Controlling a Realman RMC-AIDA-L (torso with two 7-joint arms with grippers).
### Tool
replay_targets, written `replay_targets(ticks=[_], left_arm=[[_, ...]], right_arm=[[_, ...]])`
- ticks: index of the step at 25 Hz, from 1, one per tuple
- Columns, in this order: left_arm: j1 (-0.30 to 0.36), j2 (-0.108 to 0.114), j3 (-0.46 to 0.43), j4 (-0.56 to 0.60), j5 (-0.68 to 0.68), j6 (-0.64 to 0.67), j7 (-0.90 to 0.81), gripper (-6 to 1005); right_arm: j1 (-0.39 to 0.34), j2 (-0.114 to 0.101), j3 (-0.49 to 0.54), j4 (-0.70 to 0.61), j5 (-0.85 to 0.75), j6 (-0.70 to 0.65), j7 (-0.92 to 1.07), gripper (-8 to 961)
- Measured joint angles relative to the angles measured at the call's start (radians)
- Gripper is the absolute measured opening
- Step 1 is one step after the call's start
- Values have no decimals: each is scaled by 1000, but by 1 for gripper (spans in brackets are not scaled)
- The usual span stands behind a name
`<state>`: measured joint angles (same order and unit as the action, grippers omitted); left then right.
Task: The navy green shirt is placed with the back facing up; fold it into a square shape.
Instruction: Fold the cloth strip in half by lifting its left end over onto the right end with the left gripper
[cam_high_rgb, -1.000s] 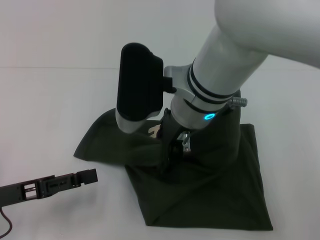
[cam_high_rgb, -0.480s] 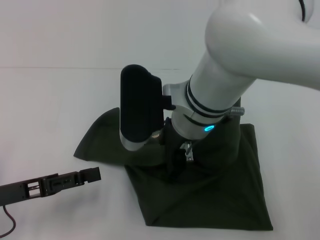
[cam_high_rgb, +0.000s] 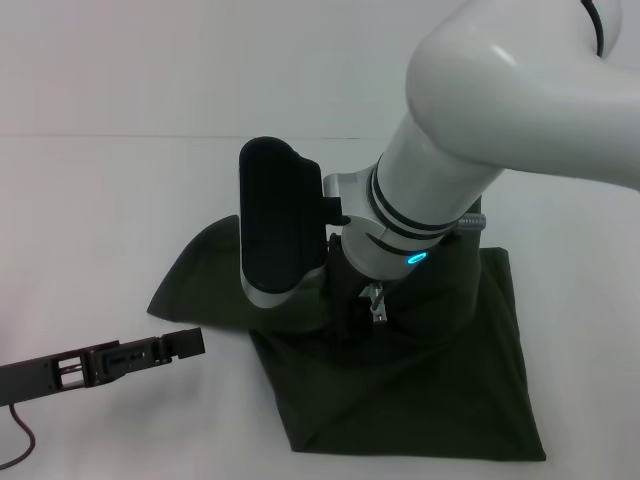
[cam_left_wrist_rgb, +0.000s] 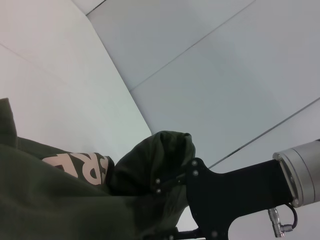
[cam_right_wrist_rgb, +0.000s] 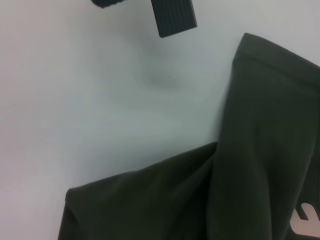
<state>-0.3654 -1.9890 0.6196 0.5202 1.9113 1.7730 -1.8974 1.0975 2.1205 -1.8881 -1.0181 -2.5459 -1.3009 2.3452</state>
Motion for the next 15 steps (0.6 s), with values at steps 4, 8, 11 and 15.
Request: replay_targets(ticks=[4,8,11,15], left_arm=[[-2,2,0,2,1,0,-1,873],[-4,3,0,2,1,0,-2,873],[-6,4,0,3,1,0,-2,873],[-10,5,0,2,3,0,-4,873]], right_arm=[[0,0,-2,2,-1,11,0,384],[0,-1,-3,3,-1,15,0,298],[1,-1,-3,3,-1,16,2,233],[-16,-4,9,-9,7,15,24,147]])
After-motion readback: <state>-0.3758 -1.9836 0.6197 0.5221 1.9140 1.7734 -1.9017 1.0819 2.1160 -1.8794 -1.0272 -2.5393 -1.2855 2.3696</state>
